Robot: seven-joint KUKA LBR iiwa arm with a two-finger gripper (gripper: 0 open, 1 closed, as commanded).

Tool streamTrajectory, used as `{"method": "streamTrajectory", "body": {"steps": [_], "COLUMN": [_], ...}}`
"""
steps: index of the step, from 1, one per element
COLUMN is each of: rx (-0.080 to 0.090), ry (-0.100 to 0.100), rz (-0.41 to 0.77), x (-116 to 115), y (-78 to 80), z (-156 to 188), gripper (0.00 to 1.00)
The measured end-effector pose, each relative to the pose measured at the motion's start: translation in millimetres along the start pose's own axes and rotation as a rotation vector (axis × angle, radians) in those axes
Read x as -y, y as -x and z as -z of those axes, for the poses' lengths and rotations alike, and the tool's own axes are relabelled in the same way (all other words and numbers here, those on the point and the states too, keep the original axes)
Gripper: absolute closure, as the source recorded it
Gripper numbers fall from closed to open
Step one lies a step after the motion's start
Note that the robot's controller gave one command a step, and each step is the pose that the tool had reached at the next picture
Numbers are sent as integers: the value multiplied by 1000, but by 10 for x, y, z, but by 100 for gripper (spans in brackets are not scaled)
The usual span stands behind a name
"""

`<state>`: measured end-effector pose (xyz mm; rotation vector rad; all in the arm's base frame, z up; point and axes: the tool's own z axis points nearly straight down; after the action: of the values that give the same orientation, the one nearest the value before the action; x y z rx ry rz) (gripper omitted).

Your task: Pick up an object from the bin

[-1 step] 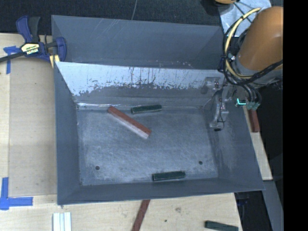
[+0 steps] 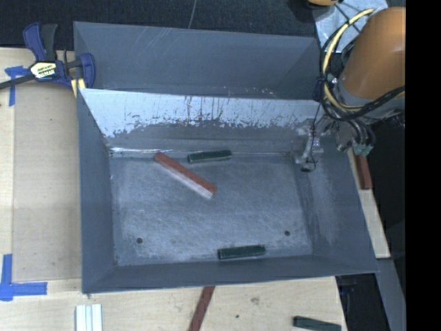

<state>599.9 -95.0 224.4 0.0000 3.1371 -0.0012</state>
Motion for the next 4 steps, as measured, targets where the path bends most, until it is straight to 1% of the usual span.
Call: {"method": "streamTrajectory", "body": {"steps": [1,2,3,4], "rx": [0,6,-4,-2], "ry": [0,-1,0,0], "rz": [0,11,37,39], "x": [-1,-79,-113,-114], "y": [0,51,-259,-249], "z": [0,-468,-720,-718], "gripper": [100,100,0,0]}}
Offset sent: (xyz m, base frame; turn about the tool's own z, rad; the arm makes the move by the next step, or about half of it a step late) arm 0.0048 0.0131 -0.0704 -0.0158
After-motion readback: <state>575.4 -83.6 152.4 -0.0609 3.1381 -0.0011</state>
